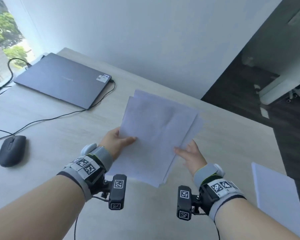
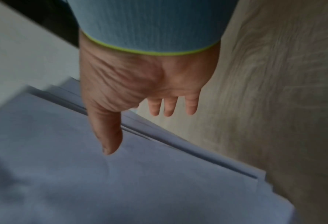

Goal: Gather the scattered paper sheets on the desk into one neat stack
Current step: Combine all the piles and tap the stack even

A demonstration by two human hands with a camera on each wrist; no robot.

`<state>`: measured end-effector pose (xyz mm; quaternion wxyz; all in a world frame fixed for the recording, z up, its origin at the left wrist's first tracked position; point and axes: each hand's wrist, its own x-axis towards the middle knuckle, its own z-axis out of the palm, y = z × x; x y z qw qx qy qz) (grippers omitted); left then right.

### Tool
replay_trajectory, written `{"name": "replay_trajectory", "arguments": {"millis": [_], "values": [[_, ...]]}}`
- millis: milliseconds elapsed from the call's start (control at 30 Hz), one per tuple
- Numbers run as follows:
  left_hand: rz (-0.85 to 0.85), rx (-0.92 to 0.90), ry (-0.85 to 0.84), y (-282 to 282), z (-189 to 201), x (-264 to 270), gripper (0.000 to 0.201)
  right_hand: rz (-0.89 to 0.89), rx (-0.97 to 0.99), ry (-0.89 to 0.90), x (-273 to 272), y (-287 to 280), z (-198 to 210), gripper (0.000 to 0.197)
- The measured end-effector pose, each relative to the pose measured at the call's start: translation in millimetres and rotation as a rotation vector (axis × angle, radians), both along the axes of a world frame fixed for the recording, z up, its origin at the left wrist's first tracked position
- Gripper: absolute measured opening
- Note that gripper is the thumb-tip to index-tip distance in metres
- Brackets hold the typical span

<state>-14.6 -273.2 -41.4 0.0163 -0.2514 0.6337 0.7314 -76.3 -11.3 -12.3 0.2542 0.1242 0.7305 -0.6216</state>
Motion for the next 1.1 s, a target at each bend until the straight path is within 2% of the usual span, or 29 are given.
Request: {"name": "replay_trajectory", "arguments": {"millis": [67, 133, 367, 500, 600, 767, 900, 1000, 1033, 1100], "values": [[-0.044, 0.025, 0.058, 18, 17, -11, 0.046, -0.065, -0.066, 0.03, -4, 16, 19, 0.024], [-0.07, 0.048, 0.095, 39, 28, -23, 0.046, -0.143, -0.095, 0.086, -8, 36, 29, 0.016], [-0.2, 0.022, 0.164, 132, 53, -46, 0.045, -0.218, -0.049, 0.358, -3, 126, 43, 0.015], [-0.19, 0.009, 0.108, 189, 51, -52, 0.027, -0.281, -0.079, 0.362, 5, 183, 41, 0.016], [-0.213, -0.029, 0.092, 225, 48, -57, 0.023, -0.314, -0.101, 0.313, 7, 222, 36, 0.015], [-0.29, -0.106, 0.034, 287, 52, -55, 0.041, -0.258, -0.171, 0.242, 20, 285, 27, 0.02], [-0.291, -0.09, 0.074, 306, 58, -44, 0.052, -0.195, -0.148, 0.248, 27, 303, 24, 0.021], [-0.2, -0.071, 0.152, 315, 65, -38, 0.078, -0.153, -0.172, 0.292, 30, 312, 31, 0.022], [-0.155, -0.072, 0.169, 315, 67, -39, 0.092, -0.154, -0.183, 0.311, 30, 312, 33, 0.027], [-0.06, -0.055, 0.172, 315, 72, -39, 0.11, -0.166, -0.19, 0.358, 28, 312, 39, 0.052]]}}
